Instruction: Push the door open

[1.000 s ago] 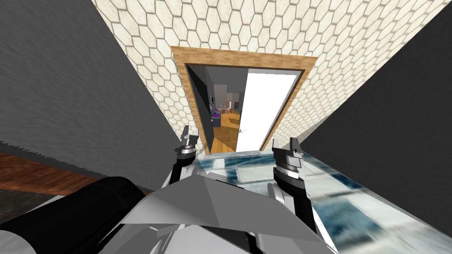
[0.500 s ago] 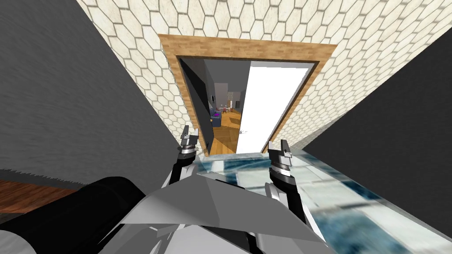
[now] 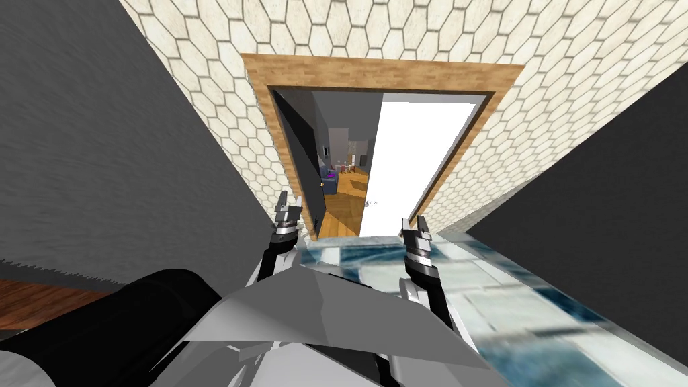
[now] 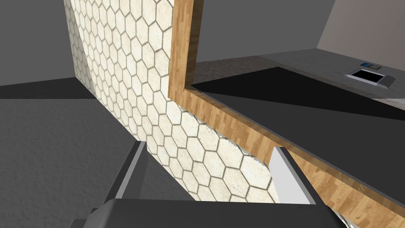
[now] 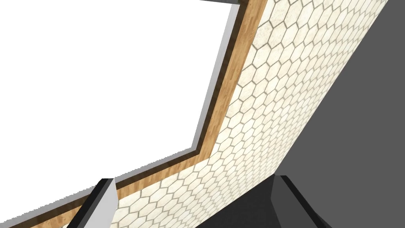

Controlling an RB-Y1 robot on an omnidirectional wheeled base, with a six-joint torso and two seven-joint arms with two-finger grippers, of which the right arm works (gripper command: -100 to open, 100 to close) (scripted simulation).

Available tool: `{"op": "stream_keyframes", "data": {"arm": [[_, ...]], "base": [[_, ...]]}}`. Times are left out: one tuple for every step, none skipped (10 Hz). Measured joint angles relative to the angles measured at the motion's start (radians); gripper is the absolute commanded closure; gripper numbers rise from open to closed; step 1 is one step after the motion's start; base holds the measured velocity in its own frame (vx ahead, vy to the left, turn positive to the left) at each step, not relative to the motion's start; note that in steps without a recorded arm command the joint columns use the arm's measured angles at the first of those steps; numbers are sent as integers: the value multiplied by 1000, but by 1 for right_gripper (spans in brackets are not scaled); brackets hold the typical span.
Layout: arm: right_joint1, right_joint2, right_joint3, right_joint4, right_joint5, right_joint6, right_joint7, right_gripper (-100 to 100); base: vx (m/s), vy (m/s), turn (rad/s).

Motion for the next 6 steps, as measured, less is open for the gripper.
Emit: {"op": "stream_keyframes", "data": {"arm": [[-15, -4, -2, 29, 0, 0, 0, -100], [-14, -8, 0, 52, -1, -5, -1, -100], [-22, -11, 1, 78, -1, -9, -1, -100], [-33, -14, 2, 111, -1, -13, -1, -100], [-37, -14, 6, 145, 1, -22, 0, -100], [-40, -14, 11, 165, 3, -24, 2, -100]], "base": [[95, -38, 47], [91, -33, 43], [101, -37, 49], [101, -45, 60], [106, -55, 49], [102, -49, 46]]}}
